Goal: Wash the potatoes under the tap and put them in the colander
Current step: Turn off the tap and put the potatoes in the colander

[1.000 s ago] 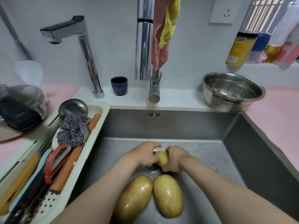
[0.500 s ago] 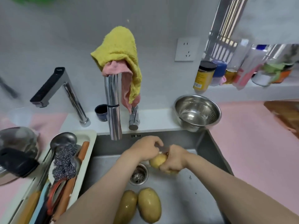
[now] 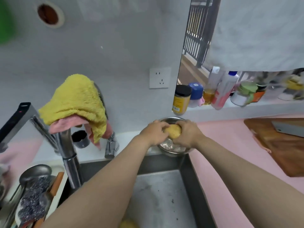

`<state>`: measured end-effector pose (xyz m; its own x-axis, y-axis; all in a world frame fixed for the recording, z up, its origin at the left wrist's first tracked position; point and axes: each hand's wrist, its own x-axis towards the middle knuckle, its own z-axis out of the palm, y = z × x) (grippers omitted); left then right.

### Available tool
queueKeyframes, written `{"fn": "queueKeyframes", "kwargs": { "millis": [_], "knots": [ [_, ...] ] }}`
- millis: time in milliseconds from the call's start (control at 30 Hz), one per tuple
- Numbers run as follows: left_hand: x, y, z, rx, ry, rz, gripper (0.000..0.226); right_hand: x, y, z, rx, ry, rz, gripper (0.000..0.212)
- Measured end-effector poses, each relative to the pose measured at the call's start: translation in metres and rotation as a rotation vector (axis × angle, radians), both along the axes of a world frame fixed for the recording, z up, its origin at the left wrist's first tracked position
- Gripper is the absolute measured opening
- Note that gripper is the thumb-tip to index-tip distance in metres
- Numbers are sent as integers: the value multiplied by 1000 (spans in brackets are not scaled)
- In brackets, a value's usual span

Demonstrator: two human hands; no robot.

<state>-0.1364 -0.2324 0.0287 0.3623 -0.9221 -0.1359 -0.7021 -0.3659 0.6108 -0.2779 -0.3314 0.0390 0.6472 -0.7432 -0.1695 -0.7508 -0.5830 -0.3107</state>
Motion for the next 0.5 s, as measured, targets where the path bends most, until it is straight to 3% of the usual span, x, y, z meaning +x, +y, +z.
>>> {"fn": "queueKeyframes", "kwargs": {
  "millis": [133,233,500],
  "knots": [
    [2,-31,-21,255,-145,-131,52,11,-20,-30,40,157,17,84],
    [4,-43,-35,369,-272,-179,55,22,-26,-54,86,146,14,84],
    [4,-30,-52,173,-278,-158,52,28,-31,-82,169,102,83,70]
  ]
}}
